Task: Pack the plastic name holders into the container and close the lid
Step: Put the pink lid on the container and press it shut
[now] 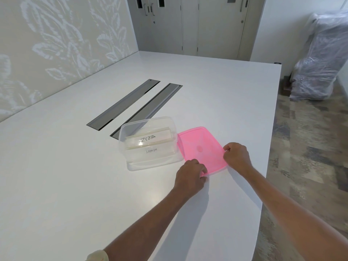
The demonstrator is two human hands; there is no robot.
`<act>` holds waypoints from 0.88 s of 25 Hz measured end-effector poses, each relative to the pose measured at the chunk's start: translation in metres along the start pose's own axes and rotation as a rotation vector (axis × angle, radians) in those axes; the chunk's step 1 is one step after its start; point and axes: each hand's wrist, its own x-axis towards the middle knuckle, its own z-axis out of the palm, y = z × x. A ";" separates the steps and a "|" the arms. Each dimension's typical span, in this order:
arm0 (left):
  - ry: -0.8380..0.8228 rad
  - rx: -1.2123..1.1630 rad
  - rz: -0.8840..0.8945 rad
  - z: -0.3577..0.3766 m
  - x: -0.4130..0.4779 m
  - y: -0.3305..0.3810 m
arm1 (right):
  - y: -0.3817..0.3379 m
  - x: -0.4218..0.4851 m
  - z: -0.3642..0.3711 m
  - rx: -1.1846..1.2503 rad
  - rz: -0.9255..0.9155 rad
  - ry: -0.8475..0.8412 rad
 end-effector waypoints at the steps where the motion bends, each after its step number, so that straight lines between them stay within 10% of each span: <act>1: 0.000 -0.002 -0.003 0.000 0.000 0.000 | -0.002 -0.001 -0.002 0.013 0.002 0.003; 22: 0.660 -0.121 0.191 -0.056 0.017 0.022 | -0.085 -0.032 -0.069 0.739 -0.249 0.087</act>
